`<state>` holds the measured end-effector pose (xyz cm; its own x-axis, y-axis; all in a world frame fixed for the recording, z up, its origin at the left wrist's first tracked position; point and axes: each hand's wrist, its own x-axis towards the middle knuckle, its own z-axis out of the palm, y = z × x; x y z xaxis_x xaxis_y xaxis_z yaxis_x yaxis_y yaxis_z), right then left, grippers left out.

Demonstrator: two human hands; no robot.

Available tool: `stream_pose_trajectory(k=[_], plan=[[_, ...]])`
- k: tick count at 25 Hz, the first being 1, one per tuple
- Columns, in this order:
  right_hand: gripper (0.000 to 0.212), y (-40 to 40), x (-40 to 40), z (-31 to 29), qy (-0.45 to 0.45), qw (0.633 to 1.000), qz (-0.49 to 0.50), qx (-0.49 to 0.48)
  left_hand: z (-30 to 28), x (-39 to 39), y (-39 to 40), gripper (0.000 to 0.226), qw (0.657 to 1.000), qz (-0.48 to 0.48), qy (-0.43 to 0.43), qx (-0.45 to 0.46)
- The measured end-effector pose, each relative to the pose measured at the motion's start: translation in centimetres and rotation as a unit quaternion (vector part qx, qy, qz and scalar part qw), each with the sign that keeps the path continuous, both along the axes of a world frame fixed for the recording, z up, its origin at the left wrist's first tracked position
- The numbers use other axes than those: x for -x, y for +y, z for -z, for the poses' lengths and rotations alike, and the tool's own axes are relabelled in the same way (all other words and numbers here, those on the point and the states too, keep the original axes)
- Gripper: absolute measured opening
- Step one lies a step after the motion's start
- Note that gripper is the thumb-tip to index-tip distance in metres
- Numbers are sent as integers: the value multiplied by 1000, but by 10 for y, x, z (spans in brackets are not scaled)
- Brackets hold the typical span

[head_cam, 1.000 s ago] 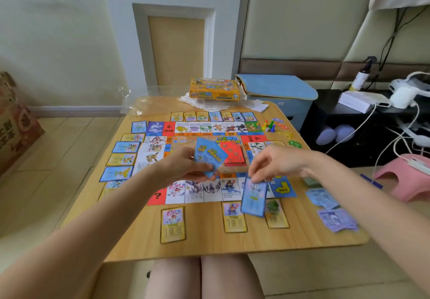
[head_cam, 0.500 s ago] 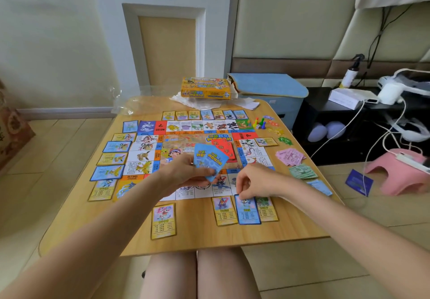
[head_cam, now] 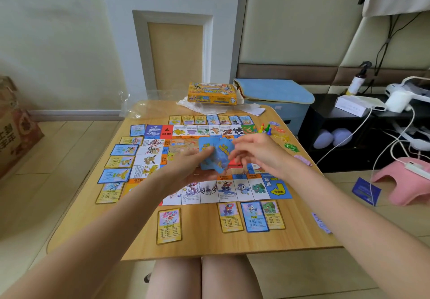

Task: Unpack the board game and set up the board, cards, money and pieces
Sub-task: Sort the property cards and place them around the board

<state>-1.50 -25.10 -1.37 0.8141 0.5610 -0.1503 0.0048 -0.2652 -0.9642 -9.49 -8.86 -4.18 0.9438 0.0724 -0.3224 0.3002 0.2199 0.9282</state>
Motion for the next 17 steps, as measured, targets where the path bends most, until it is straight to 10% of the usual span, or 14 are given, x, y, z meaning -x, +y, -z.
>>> stream_pose_trajectory(k=[17], plan=[[40, -2, -13, 7, -92, 994, -52, -18, -12, 1, 22, 12, 999, -44, 29, 7]])
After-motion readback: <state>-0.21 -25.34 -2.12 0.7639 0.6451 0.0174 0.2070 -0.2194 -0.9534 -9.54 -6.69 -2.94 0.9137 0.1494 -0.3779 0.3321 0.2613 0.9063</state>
